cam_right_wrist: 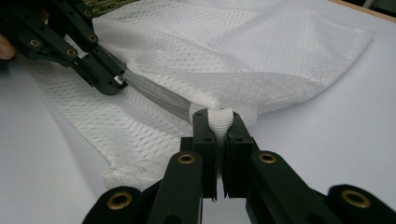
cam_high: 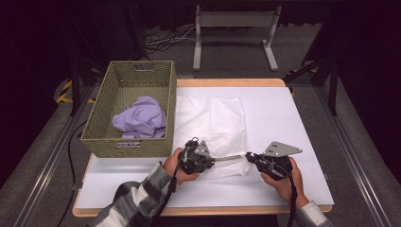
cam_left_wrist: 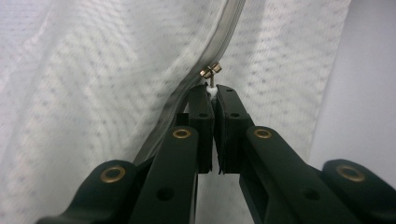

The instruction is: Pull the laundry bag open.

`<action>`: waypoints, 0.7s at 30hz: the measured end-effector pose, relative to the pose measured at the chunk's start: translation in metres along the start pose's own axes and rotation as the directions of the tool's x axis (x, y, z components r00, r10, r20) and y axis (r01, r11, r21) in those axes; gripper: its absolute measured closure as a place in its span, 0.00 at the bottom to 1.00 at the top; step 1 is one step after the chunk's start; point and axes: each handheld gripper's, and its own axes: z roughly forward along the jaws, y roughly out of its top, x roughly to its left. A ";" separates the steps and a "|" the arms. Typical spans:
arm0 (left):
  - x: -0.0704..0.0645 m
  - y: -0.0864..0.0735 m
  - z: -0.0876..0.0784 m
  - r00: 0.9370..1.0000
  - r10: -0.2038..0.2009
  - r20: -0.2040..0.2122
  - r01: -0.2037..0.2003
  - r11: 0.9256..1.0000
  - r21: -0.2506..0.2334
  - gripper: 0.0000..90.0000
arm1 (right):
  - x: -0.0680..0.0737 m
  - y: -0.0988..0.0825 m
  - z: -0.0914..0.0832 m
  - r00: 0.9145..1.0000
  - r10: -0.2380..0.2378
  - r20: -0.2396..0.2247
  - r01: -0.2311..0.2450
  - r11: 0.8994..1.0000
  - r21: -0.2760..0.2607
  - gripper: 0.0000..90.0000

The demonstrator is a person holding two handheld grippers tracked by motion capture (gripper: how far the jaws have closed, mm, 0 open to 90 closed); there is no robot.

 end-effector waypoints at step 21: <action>0.005 -0.037 -0.036 0.999 -0.041 -0.023 0.041 0.999 0.013 0.96 | 0.001 -0.002 0.000 1.000 0.004 0.007 -0.004 1.000 0.017 0.96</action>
